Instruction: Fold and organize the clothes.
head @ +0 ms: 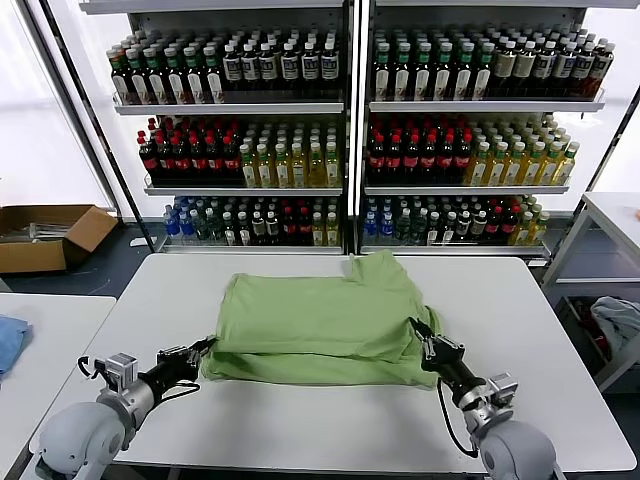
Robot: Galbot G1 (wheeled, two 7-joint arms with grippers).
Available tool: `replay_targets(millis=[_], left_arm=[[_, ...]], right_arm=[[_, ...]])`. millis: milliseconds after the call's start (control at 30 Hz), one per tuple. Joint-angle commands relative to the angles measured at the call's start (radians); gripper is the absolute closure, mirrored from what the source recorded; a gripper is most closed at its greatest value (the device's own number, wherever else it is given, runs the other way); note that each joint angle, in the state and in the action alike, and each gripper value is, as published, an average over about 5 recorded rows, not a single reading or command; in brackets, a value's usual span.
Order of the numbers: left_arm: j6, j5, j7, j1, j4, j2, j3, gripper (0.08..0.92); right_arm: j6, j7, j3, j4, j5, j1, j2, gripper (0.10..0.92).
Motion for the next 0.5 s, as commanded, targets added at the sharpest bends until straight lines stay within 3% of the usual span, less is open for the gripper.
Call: replay_targets(millis=[33, 300, 500], left_arm=[[0.000, 0.045, -0.018, -0.045, 0.065, -0.002, -0.012, 0.776], [0.000, 0.058, -0.026, 0.119, -0.065, -0.034, -0.070, 0.543], [0.000, 0.087, -0.047, 0.128, -0.045, -0.098, -0.028, 0.369]], right_arm=[[-0.042, 0.020, 0.011, -0.026, -0.057, 0.000, -0.002, 0.750], [-0.075, 0.044, 0.118, 0.162, -0.114, -0.245, 0.014, 0.524], [-0.101, 0.071, 0.129, 0.193, -0.179, -0.318, 0.035, 0.351]])
